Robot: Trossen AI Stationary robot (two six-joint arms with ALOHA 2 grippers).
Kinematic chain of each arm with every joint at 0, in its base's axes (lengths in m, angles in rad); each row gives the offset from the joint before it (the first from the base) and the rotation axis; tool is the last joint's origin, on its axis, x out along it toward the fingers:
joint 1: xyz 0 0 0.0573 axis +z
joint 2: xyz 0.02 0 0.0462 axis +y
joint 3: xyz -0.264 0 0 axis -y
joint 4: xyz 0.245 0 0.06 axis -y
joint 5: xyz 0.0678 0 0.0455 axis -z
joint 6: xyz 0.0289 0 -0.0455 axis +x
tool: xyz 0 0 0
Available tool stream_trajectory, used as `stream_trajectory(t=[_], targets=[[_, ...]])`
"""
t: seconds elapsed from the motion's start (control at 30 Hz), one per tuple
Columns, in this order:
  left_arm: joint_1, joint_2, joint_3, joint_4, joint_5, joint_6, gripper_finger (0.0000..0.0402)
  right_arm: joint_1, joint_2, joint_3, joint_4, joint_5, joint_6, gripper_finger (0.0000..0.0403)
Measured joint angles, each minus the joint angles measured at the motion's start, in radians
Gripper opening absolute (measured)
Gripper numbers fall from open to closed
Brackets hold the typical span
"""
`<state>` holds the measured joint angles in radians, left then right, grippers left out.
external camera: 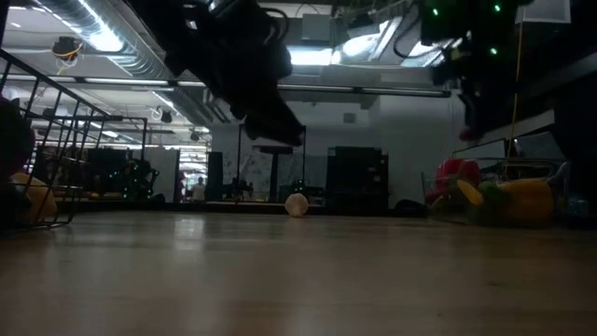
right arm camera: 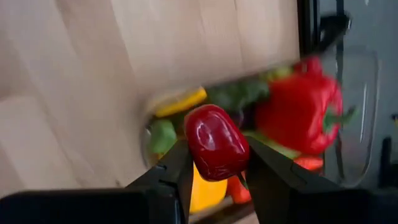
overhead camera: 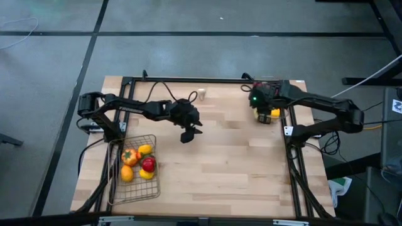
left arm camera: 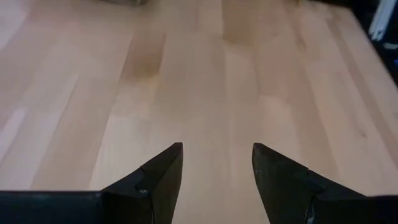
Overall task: Sort produce into baskets
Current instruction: Put the red chili pepper into the transparent bin
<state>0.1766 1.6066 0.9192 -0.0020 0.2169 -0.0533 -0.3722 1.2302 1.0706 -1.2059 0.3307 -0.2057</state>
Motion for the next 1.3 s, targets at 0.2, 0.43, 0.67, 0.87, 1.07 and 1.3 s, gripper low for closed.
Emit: stream_trajectory(t=[0.2,0.43,0.67,0.87,1.07,1.3], targets=[[-0.021,0.0,0.0,0.048,-0.001,0.001,0.0189,-0.072,-0.018,-0.126,0.015,0.041,-0.001,0.0124],[-0.022,0.0,0.0,0.045,-0.001,0.0,0.0189,-0.146,-0.017,-0.229,0.143,0.052,-0.011,0.0124],[-0.022,0.0,0.0,0.044,-0.003,0.0,0.0189,-0.166,-0.017,-0.235,0.16,0.052,-0.012,0.0124],[-0.022,0.0,0.0,0.045,-0.005,0.004,0.0189,-0.165,-0.017,-0.235,0.161,0.061,-0.011,0.0124],[-0.022,-0.047,0.0,0.036,-0.005,0.032,0.0189,-0.165,-0.017,-0.235,0.159,0.06,-0.01,0.0125],[-0.02,-0.217,0.0,-0.044,-0.032,0.061,0.0189,-0.165,-0.017,-0.235,0.158,0.071,-0.008,0.0189]])
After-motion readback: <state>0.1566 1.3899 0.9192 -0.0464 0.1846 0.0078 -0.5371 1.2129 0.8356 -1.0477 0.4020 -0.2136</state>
